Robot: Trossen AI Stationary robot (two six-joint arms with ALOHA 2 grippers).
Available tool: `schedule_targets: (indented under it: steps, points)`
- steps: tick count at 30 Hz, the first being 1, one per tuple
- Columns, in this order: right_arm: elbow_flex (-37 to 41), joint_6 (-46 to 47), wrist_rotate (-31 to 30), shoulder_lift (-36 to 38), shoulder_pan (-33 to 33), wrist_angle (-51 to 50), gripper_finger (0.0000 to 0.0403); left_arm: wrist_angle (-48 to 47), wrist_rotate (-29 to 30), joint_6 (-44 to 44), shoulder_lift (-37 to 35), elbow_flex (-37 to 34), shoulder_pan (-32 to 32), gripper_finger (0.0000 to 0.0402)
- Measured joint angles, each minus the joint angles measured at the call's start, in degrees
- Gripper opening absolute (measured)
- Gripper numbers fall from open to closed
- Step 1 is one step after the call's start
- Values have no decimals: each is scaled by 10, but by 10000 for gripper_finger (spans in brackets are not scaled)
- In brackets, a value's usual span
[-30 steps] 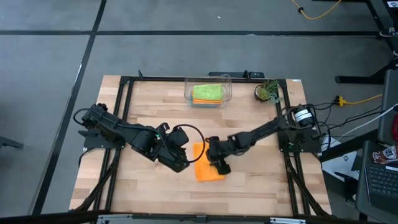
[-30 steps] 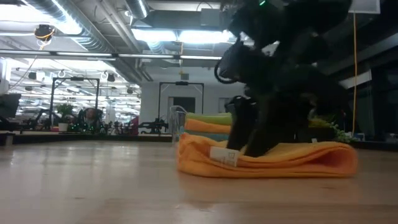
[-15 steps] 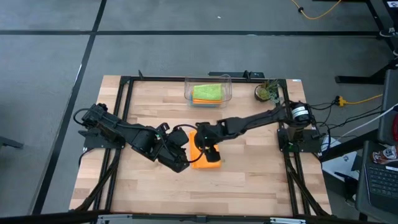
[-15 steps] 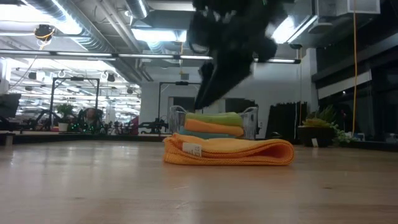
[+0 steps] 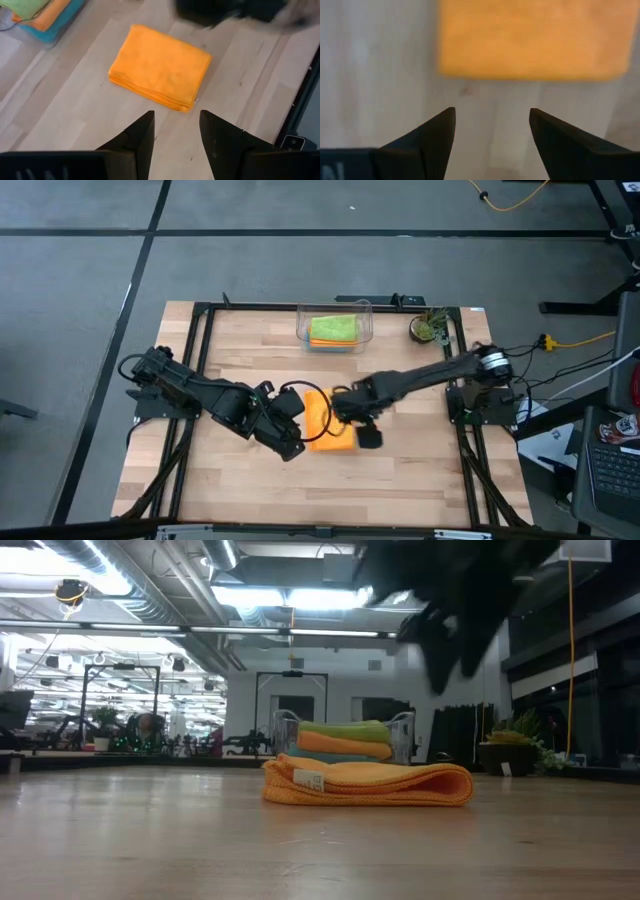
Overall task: Fold microfiber towels
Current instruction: Fold the orange microfiber cloth
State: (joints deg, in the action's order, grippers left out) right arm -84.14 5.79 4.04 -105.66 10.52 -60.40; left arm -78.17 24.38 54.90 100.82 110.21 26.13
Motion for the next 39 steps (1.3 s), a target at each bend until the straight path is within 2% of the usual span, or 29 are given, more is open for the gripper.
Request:
schedule_targets:
  steps: [6, 10, 13, 16, 22, 27, 29, 33, 39]
  points:
    - [82, 17, -12, 125, 56, 38, 256, 15, 5, 0, 0, 0, 0, 149]
    - [169, 53, -54, 205, 105, 171, 256, 47, 6, -28, 5, 0, -3, 149]
    - [242, 63, -64, 232, 134, 285, 256, 79, -1, -121, 24, 0, -2, 149]
    - [285, 62, -69, 230, 156, 344, 256, 107, -11, -188, 47, 0, -2, 149]
    - [311, 88, -81, 217, 164, 378, 256, 103, -44, -180, 80, 0, -18, 155]
    - [313, 83, -145, 209, 165, 399, 256, 92, -91, -190, 124, 0, -27, 192]
    - [313, 66, -151, 204, 164, 404, 256, 103, -107, -211, 147, 0, -29, 210]
    - [313, 30, -147, 192, 165, 416, 256, 115, -101, -247, 187, 0, -24, 236]
    - [313, 37, -146, 144, 165, 447, 256, 137, -87, -266, 226, 0, -14, 243]
